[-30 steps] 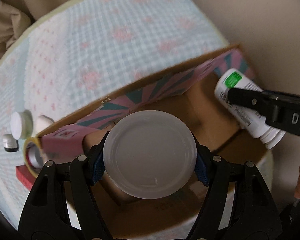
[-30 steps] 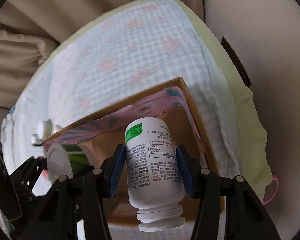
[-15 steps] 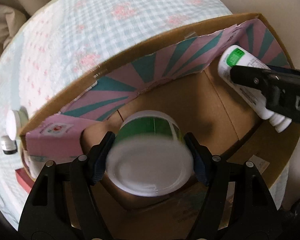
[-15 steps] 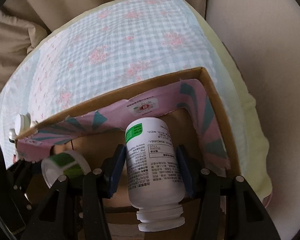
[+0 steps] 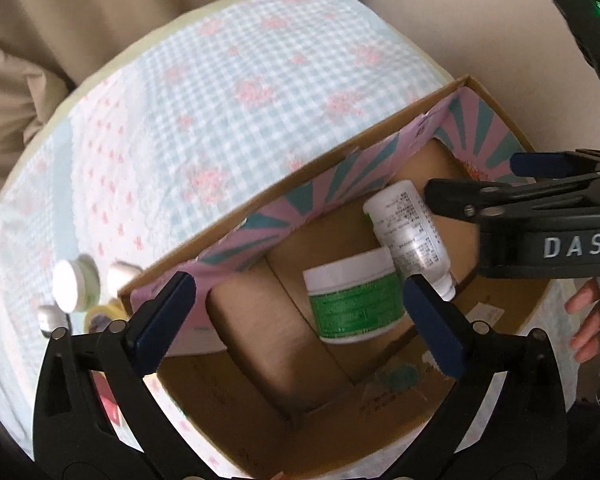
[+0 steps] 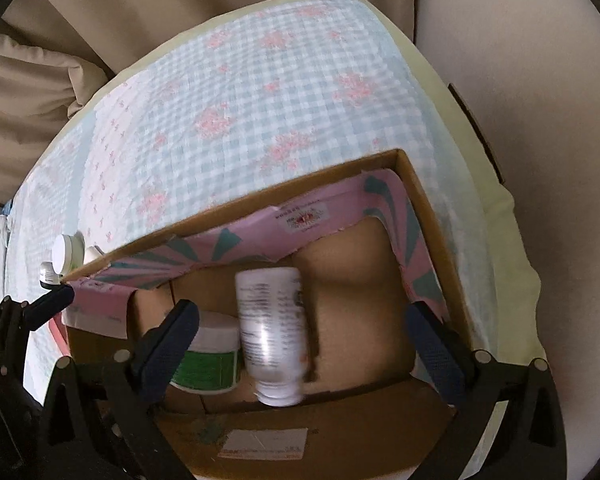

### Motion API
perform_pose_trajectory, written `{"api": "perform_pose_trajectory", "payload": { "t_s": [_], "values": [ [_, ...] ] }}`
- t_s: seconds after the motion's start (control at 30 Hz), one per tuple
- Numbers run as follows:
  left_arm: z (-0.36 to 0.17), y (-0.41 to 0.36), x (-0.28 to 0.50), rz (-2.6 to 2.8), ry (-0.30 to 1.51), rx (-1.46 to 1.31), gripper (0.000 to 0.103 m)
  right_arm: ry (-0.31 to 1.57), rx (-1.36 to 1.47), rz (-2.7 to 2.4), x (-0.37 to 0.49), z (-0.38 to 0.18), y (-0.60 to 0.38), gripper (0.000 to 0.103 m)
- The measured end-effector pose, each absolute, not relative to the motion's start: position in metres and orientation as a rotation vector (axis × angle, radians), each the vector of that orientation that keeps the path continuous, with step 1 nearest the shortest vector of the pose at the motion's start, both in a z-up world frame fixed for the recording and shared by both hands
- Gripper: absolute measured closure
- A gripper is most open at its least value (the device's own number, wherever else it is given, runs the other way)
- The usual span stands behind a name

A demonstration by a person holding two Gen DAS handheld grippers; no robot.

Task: Organize rigid objects
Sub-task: 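Release the jar into the box with left tool while right tool releases the pill bottle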

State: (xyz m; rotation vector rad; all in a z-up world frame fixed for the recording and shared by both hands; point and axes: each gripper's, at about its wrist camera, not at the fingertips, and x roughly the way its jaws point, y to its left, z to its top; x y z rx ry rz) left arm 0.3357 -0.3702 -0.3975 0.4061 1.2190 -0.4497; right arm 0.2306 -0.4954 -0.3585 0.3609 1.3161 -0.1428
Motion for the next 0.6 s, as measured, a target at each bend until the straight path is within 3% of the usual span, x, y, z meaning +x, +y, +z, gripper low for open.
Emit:
{"api": "perform_pose_trajectory", "payload": {
  "t_s": [0.33,0.6],
  "values": [
    [-0.383,-0.362,0.323,-0.444,1.218,0.422,0.0,1.298,0.348,-0.162,0.215,-0.339,-0.492,0.0],
    [-0.335,-0.343,0.302,-0.457,1.183,0.371,0.0,1.217,0.288,-0.183,0.199,-0.287,-0.478,0.0]
  ]
}}
